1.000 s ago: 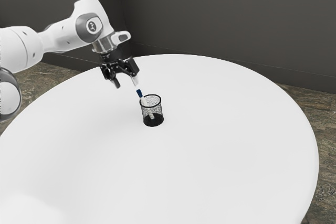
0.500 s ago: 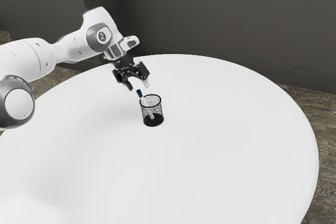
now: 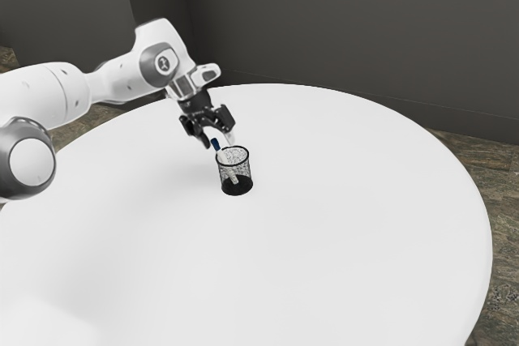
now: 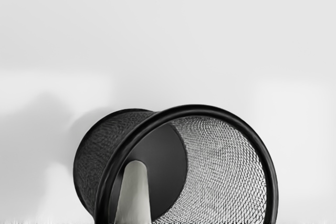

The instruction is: Take the marker out of the pen holder and place it to the left of the pen holder.

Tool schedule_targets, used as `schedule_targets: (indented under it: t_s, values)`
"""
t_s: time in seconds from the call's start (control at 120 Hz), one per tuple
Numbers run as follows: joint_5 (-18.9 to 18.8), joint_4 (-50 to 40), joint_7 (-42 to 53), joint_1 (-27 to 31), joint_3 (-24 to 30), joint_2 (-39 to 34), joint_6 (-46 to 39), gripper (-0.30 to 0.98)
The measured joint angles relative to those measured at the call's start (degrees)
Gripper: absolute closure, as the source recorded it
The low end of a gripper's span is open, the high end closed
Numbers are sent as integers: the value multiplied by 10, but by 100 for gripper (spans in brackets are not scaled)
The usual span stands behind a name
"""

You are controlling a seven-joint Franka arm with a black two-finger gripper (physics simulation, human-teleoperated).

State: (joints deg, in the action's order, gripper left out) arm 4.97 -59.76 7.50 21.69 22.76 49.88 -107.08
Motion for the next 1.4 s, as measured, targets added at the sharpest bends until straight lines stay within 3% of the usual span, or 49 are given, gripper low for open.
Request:
schedule_targets:
  t_s: [0.267, 0.425, 0.658, 0.917, 1.042, 1.208, 1.4]
  values:
    - [1, -2, -2, 0, 0, 0, -1, 54]
    - [0, -1, -3, 0, 0, -1, -2, 69]
    - [-13, -1, -8, 0, -2, -17, -2, 75]
    - [-40, -30, -15, 4, -12, -129, 18, 77]
    - [-70, -57, -18, 5, -27, -164, 11, 77]
    - [-120, -132, -4, 5, -44, -170, -111, 76]
    - [-133, -231, 29, 18, -67, -163, -321, 76]
